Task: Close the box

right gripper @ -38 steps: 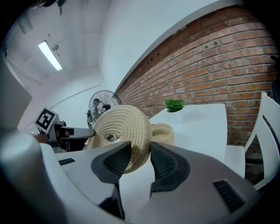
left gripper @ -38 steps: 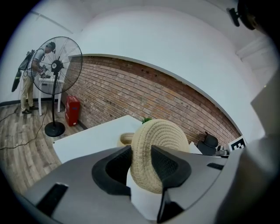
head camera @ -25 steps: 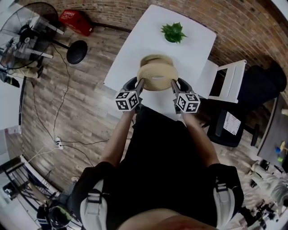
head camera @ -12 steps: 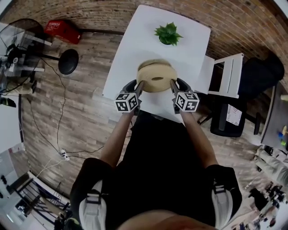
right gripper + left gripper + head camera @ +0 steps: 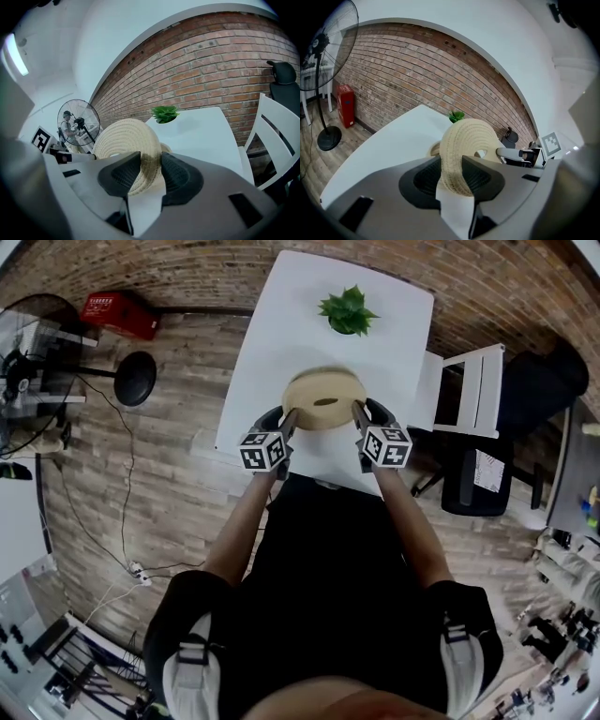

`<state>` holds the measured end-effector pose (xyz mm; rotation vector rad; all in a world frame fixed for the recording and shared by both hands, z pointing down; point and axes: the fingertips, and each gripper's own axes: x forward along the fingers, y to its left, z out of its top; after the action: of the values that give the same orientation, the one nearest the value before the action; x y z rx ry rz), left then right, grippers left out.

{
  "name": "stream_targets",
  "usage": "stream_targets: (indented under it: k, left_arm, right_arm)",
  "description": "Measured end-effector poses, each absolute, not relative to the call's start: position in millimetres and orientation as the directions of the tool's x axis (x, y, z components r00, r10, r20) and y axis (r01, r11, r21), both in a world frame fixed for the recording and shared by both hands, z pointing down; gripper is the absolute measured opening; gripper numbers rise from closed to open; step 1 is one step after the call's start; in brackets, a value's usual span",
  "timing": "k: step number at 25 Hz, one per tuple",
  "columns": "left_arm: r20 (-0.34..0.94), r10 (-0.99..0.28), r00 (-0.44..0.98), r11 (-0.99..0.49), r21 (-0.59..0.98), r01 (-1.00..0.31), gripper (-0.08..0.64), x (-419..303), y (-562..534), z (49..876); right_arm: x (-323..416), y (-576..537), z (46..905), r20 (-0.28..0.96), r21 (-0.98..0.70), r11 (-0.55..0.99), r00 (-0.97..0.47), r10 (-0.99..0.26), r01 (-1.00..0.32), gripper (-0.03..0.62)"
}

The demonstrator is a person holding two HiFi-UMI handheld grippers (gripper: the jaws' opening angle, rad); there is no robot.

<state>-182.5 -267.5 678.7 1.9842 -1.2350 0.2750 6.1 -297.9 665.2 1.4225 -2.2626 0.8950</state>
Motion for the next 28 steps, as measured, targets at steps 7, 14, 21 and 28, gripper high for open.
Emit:
stream_targets:
  k: [7, 14, 21, 28]
  left_arm:
    - [0.551, -0.639, 0.537, -0.262, 0.5, -0.825, 0.145, -182.7, -275.6, 692.6]
    - [0.557, -0.615, 0.559, -0.285, 0.503, -0.816, 0.146, -182.7, -282.0, 699.9]
    - [0.571, -0.599, 0.561, -0.305, 0.486, -0.819, 0.145, -183.9, -291.3, 708.4]
    - [0.586, -0.579, 0.567, -0.313, 0.482, -0.818, 0.144, -184.1, -295.0, 717.2]
  right_arm:
    - [5.4, -304.1, 677.1, 0.583, -0.316, 0.286, -0.423, -0.693, -0.905, 0.135]
    - [6.0, -306.5, 681.9, 0.596, -0.319, 0.249, -0.398, -0.698, -0.914, 0.135]
    - [5.1, -316.9, 694.0, 0.615, -0.311, 0.244, -0.39, -0.686, -0.919, 0.135]
    - [5.1, -324.5, 705.1, 0.634, -0.301, 0.233, -0.376, -0.675, -0.925, 0.138]
